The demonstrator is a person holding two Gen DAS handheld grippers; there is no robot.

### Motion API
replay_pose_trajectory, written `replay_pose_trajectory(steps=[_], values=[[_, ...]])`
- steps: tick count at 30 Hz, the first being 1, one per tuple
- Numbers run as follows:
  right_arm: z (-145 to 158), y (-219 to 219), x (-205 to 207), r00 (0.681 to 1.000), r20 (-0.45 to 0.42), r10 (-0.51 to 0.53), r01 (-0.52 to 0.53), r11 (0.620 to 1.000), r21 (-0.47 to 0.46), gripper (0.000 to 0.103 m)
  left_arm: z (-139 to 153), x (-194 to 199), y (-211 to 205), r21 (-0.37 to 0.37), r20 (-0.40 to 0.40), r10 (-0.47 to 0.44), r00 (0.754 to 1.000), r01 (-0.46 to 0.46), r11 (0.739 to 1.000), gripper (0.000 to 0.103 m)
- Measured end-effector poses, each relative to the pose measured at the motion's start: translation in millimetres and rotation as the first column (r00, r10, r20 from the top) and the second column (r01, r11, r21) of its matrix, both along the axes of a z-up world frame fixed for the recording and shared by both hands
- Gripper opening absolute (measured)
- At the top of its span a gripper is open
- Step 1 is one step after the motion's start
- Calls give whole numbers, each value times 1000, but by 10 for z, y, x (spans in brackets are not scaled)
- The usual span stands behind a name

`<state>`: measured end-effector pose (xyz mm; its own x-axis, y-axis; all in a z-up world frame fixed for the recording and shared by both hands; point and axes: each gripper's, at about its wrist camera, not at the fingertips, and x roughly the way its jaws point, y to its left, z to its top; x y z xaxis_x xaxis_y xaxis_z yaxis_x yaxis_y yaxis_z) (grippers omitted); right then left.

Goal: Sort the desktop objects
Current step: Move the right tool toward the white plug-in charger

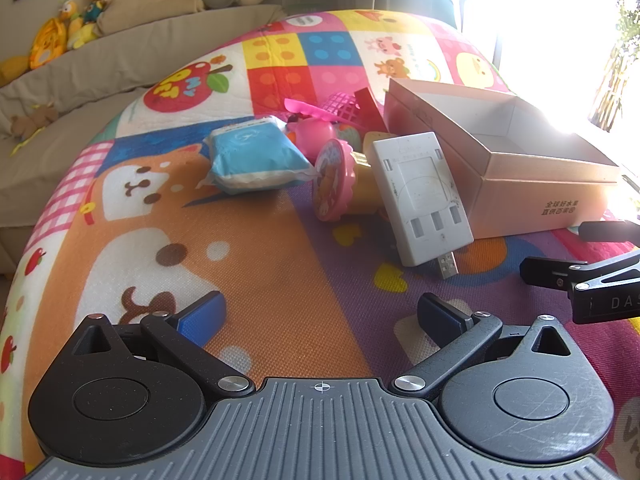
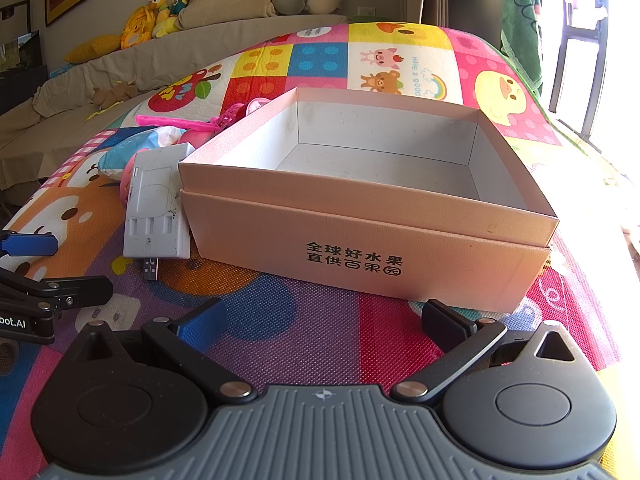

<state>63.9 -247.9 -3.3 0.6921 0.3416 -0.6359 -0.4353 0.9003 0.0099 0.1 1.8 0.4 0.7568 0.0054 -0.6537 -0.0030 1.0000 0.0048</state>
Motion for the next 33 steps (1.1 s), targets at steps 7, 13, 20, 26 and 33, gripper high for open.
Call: replay_pose_trajectory(steps=[7,13,20,26,33], values=[[-2,2,0,1000,0,0,0,1000,0,103,0,0,1,-1,0,0,1000,0,1000,103],[-1,2,-1,1000,0,0,0,1000,0,103,0,0,2,-1,0,0,1000,0,1000,103],[2,-7,-5,1000,-1,0,0,1000,1,103,0,1,4,-1,0,0,1000,0,1000,103],[13,-23,-40,1000,-12,2,-1,1000,8,103,0,0,3,-2,0,0,1000,0,1000,103],[1,-19,-376,998,-61,-16,17,1000,10,103,1,26,-7,1,-1,1,1000,-1,1000,103]])
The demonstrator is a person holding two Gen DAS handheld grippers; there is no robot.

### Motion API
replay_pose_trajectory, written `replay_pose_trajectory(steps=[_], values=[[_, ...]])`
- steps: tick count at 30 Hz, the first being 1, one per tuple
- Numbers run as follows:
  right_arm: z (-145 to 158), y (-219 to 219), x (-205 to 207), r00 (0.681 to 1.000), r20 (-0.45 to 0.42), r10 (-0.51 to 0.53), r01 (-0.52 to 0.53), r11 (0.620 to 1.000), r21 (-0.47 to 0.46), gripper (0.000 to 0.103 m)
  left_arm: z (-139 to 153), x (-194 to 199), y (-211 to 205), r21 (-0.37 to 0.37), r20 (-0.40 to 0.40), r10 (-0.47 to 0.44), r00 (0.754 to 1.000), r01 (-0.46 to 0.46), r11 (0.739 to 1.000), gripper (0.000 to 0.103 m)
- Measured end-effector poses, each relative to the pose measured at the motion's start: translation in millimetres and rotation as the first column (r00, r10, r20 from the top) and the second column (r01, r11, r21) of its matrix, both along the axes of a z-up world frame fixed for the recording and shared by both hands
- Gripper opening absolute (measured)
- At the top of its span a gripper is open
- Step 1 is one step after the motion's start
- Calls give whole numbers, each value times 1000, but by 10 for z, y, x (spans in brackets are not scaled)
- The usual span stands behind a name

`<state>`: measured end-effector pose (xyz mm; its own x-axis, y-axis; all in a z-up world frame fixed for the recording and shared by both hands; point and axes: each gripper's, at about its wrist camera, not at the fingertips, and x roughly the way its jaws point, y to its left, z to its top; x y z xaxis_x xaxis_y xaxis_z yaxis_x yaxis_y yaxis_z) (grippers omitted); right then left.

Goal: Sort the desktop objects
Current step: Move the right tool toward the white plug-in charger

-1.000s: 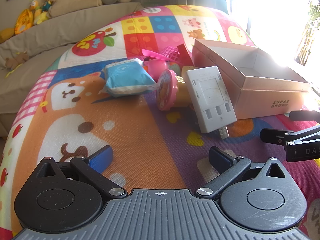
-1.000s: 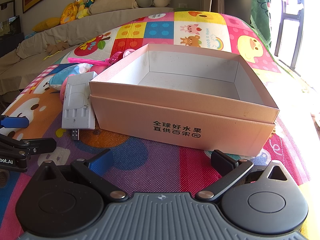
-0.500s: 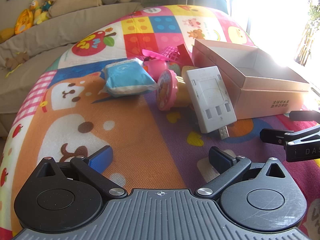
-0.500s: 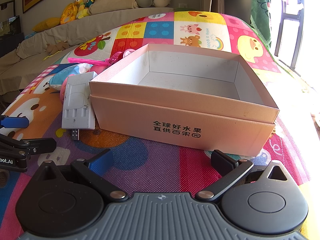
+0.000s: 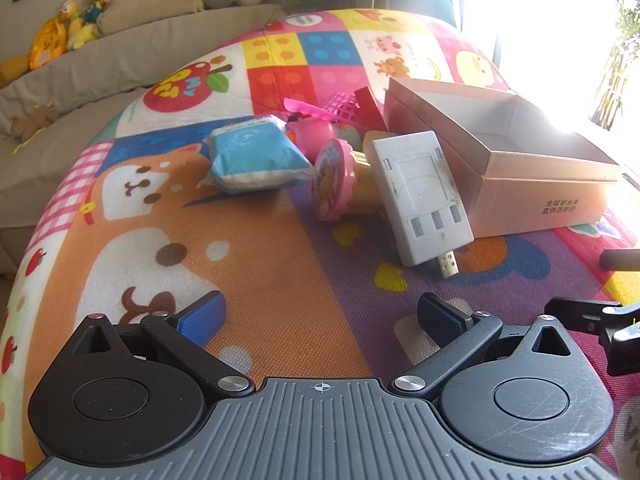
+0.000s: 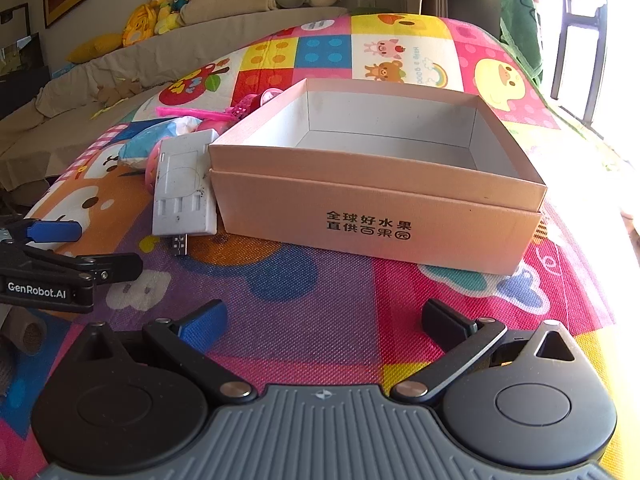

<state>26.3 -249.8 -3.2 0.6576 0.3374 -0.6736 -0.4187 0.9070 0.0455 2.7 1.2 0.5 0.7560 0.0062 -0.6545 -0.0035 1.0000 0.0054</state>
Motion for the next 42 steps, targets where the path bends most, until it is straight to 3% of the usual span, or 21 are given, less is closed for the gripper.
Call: replay_pose_trajectory(steps=[9,19,26,29,31,32,35,37,40,42], values=[[35,37,-185,998,-3,-64,64,997,-41,103,-1,-42,-9,5,-25,-10,1000,10,1000,103],[49,16,-224,999,-4,-51,51,998,-38,103,44,-18,-10,5,-78,-24,997,24,1000,103],[96,96,-204,999,-2,-34,34,999,-23,103,58,-30,6,4,-72,-36,997,36,999,103],[221,279,-258,995,95,17,-13,999,-46,103,114,-67,115,-20,-46,-1,999,0,1000,103],[341,465,-341,973,216,75,-55,994,-95,103,173,-100,217,-5,-11,51,999,-51,999,103],[396,559,-378,957,271,103,-72,990,-120,101,212,-111,277,3,5,77,997,-77,997,103],[553,860,-382,909,365,203,-141,972,-188,78,317,-143,460,0,34,136,990,-136,991,103],[624,1055,-279,890,386,243,-175,963,-204,75,361,-165,548,-6,47,161,986,-161,987,103],[646,1331,1,892,365,265,-189,954,-232,65,386,-205,664,-17,54,193,980,-192,981,103],[620,1449,228,912,319,257,-191,955,-225,49,365,-231,704,-22,45,199,979,-198,980,103]])
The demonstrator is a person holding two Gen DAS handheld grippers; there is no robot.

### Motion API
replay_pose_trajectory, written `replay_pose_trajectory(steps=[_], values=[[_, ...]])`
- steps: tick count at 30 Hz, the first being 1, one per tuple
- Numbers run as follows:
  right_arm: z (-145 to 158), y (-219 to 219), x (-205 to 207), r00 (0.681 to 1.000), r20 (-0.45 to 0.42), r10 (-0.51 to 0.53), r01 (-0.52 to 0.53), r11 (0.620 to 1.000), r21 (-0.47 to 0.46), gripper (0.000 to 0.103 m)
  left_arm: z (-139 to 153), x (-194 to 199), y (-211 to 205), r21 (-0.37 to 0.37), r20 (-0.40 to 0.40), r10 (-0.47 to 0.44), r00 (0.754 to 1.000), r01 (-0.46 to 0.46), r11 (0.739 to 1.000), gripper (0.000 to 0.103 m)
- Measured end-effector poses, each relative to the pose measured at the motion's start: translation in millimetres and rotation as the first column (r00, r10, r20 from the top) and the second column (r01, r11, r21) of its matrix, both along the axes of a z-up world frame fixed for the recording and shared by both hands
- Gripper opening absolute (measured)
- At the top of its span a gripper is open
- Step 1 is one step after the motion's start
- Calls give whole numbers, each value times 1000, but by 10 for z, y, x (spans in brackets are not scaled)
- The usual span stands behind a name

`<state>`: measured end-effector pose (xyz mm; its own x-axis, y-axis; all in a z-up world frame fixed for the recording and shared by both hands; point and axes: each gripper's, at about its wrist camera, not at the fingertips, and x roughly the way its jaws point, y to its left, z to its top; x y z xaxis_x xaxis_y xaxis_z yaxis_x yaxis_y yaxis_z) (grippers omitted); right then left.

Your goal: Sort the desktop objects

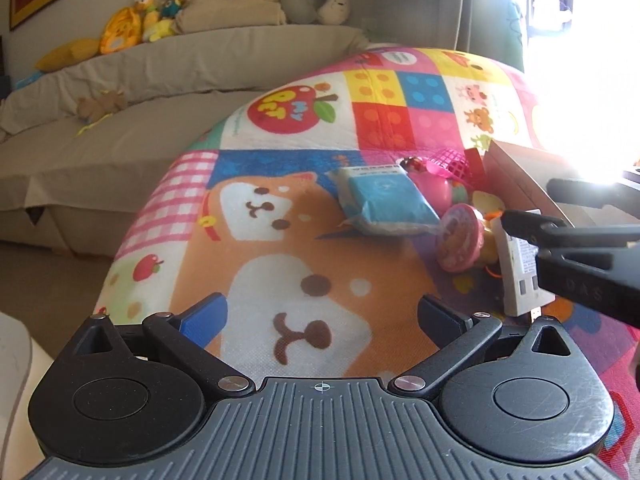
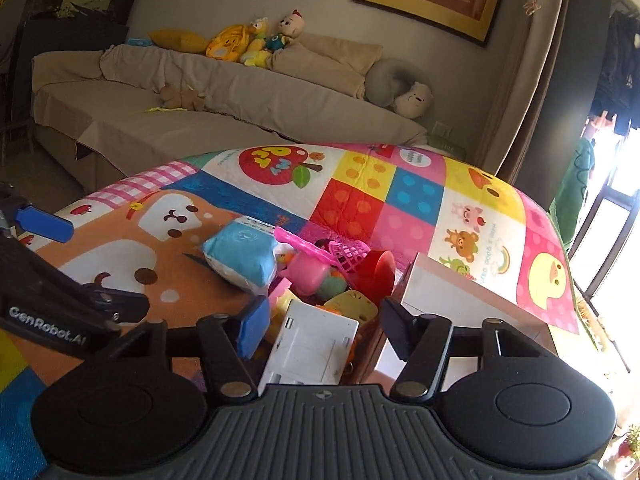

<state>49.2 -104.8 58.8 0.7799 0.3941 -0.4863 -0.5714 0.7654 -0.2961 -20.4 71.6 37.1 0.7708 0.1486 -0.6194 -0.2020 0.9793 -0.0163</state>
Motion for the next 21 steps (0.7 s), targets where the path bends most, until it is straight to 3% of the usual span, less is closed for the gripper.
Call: replay_pose_trajectory(steps=[5,10,13,21], values=[[-112,86,320,995,-97,-31,31,1000,2,36,-39,-50,23,0,-15,-6,1000,6,1000,103],[-49,-92,40,997,-77,-13,13,1000,8,35,-50,-63,55,-17,-14,1,1000,-2,1000,103],[-23,-294,-135,987,-159,23,-19,1000,24,35,-73,-49,35,-31,-22,-3,1000,2,1000,103],[-310,-812,-372,970,-231,-76,77,997,-5,35,-91,-69,-76,-32,-30,-46,998,45,998,103]])
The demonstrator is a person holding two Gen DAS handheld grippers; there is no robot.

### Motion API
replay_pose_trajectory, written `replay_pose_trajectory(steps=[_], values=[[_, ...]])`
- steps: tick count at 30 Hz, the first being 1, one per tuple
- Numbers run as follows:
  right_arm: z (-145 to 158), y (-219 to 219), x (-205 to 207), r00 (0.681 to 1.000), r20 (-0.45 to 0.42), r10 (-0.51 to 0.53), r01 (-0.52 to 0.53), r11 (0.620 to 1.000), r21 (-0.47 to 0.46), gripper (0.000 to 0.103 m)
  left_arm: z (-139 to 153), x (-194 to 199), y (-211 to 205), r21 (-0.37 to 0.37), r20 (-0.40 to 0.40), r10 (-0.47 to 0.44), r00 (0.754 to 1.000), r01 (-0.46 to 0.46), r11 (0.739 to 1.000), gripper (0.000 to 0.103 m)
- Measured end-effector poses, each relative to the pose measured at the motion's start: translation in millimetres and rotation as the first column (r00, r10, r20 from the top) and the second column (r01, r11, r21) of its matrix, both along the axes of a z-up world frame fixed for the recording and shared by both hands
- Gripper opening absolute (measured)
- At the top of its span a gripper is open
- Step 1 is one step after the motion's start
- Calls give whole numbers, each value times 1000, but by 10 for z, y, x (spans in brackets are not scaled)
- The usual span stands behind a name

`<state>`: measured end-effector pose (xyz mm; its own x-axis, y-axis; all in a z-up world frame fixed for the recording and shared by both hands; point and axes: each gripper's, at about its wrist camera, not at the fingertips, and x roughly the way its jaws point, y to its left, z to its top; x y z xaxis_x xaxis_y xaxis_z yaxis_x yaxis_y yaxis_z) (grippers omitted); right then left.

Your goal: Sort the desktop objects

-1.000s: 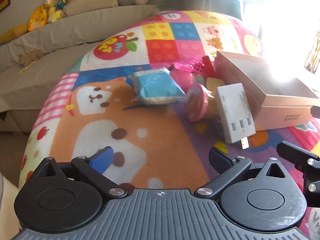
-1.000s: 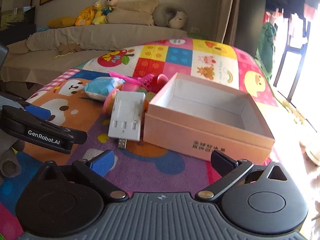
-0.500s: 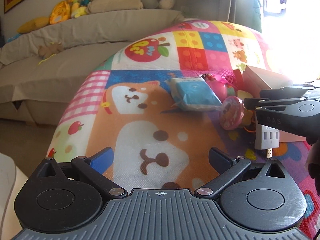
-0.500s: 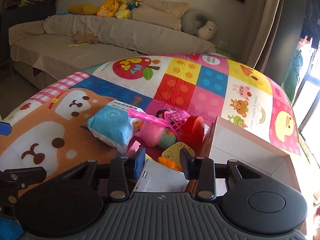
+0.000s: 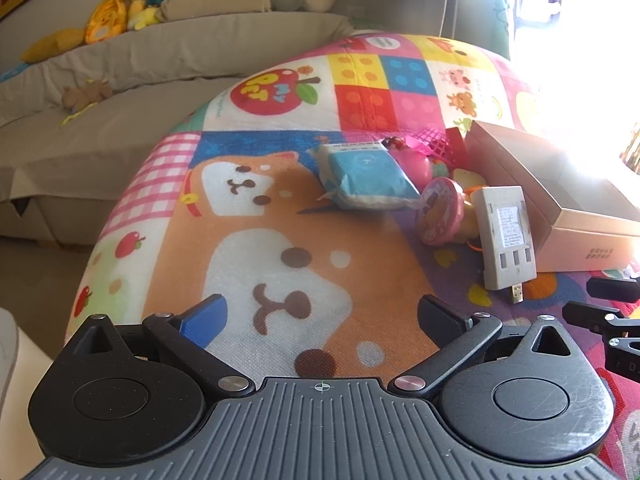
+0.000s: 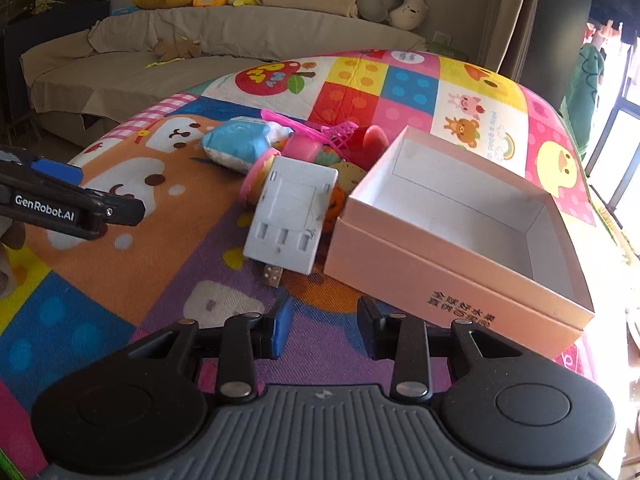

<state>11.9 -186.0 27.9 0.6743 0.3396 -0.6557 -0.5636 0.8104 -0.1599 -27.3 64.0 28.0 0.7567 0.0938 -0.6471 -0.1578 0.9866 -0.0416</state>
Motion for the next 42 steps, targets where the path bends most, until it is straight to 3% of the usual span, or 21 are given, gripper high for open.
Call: replay_pose_trajectory(steps=[4,9,14,16,17,20,26,29,32,35,36,42], values=[[32,-46,-49,1000,13,3,-4,999,49,42,-42,28,-8,-9,-17,6,1000,-6,1000,103],[61,177,88,1000,3,25,-26,993,119,70,-41,2,-19,-16,-14,-3,1000,3,1000,103],[-7,453,373,992,-122,21,1,984,178,69,-29,-28,35,-23,-10,11,1000,-12,1000,103],[-42,519,421,990,-138,0,22,987,160,52,-27,-38,63,-25,-10,19,1000,-19,999,103],[-42,519,420,989,-145,-2,25,987,158,49,-26,-43,75,-26,-10,22,1000,-22,999,103],[26,401,282,991,-127,36,-14,985,169,49,-30,-51,98,-26,-10,25,1000,-25,999,103],[85,-81,-81,994,-86,70,-64,996,62,49,-48,-9,33,-31,-11,2,1000,-2,1000,103],[31,-334,-150,999,-44,7,-7,1000,-10,48,-47,54,-84,-21,-7,-35,999,35,999,103],[13,-561,-117,996,-32,-82,82,997,-3,48,-22,124,-231,-2,4,-82,997,82,997,103],[45,-741,-68,988,-28,-149,151,986,67,62,12,177,-397,15,20,-141,990,141,990,103],[48,-784,-54,986,-23,-167,168,982,90,71,22,186,-454,20,24,-163,986,163,986,103],[-104,-911,-1,965,-16,-263,261,948,181,87,52,167,-813,70,62,-313,948,309,949,103]])
